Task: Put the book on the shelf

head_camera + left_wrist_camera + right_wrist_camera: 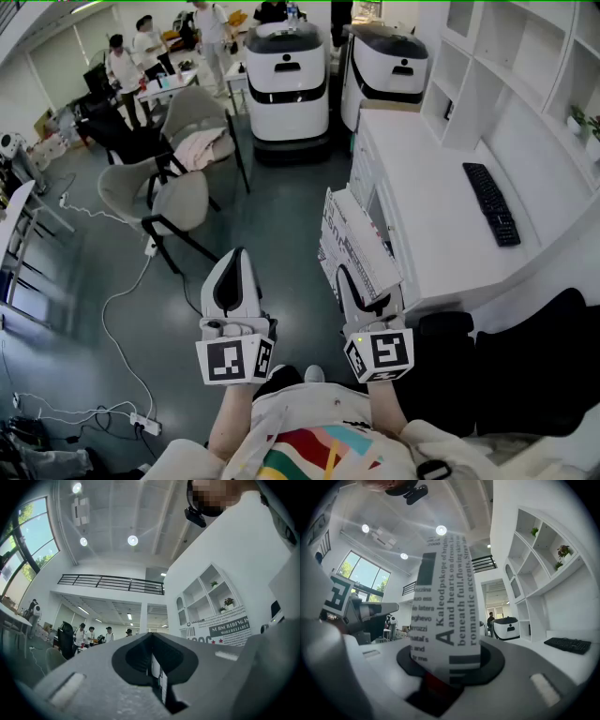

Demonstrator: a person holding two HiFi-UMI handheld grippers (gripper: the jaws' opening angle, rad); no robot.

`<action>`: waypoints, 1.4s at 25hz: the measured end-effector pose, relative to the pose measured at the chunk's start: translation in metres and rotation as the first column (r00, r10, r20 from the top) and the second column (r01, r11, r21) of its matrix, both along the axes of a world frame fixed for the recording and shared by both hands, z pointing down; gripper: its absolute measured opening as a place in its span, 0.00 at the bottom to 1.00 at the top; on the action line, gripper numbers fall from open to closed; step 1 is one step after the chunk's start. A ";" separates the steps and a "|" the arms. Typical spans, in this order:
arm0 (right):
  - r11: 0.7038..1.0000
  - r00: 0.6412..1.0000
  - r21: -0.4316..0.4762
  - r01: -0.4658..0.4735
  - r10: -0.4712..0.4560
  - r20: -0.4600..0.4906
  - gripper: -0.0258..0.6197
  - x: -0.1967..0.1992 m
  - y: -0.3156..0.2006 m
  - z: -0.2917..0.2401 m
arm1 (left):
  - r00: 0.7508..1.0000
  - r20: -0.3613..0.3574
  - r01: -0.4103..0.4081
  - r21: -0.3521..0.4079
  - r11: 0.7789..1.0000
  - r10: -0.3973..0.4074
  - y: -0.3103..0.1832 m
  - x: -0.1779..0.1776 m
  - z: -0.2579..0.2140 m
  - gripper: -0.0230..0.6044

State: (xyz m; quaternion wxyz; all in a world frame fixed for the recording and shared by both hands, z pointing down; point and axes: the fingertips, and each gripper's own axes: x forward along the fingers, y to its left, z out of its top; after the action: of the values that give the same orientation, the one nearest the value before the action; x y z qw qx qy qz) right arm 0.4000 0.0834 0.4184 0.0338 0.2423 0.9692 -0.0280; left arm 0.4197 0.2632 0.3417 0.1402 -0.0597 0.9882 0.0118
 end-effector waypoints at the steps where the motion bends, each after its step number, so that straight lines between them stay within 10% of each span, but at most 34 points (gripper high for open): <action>1: 1.000 1.000 -0.006 0.001 -0.001 -0.005 0.28 -0.001 0.000 0.000 | 1.000 -0.004 0.001 -0.001 1.000 -0.001 0.000 -0.001 0.000 0.03; 35: 1.000 0.996 0.017 0.007 -0.006 -0.084 0.28 -0.051 0.013 0.028 | 0.993 -0.108 0.050 0.022 0.999 -0.047 0.023 -0.054 0.047 0.03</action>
State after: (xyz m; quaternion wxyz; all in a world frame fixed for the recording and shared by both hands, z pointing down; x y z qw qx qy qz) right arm 0.3487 0.0967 0.4465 -0.0094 0.2444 0.9692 -0.0297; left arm 0.3658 0.2867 0.3891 0.0881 -0.0333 0.9953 0.0236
